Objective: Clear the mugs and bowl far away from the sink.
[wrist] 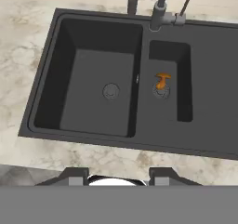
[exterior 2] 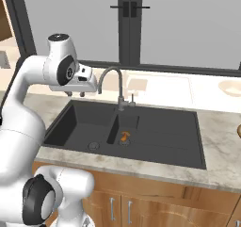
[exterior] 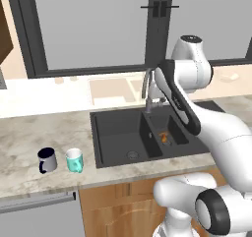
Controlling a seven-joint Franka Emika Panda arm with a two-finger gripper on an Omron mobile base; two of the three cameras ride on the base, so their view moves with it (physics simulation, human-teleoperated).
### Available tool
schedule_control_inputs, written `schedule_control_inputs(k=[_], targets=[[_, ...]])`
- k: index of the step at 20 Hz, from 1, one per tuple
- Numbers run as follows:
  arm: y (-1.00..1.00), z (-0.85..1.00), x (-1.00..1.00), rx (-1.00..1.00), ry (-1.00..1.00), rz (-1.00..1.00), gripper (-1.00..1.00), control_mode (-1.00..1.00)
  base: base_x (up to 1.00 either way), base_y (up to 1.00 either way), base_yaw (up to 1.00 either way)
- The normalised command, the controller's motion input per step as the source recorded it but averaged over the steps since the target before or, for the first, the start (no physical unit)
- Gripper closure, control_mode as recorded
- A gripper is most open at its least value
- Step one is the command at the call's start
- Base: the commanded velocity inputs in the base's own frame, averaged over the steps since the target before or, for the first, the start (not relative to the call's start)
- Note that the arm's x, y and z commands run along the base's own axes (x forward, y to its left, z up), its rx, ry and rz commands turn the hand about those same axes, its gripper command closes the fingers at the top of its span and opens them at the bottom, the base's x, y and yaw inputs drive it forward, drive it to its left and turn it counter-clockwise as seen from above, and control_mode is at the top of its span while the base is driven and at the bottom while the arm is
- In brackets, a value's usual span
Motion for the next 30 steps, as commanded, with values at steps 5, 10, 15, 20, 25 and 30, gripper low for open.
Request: schedule_control_inputs(k=[5,10,15,20,25,30], targets=[[0.8,0.0,-0.52,-0.09,-0.06,0.12,-1.0,-1.0,0.0,0.0,0.0],[1.0,0.0,-0.69,-0.18,-0.02,0.17,-1.0,-1.0,0.0,0.0,0.0],[0.82,-0.03,-0.57,-0.09,0.0,0.12,-1.0,-1.0,0.0,0.0,0.0],[0.29,-0.2,-0.41,0.02,0.0,0.07,-1.0,-1.0,0.0,0.0,0.0],[0.2,-0.13,-0.23,0.11,0.0,0.0,-1.0,-1.0,0.0,0.0,0.0],[0.07,-0.13,-0.19,0.15,0.0,0.0,-1.0,-1.0,0.0,0.0,0.0]])
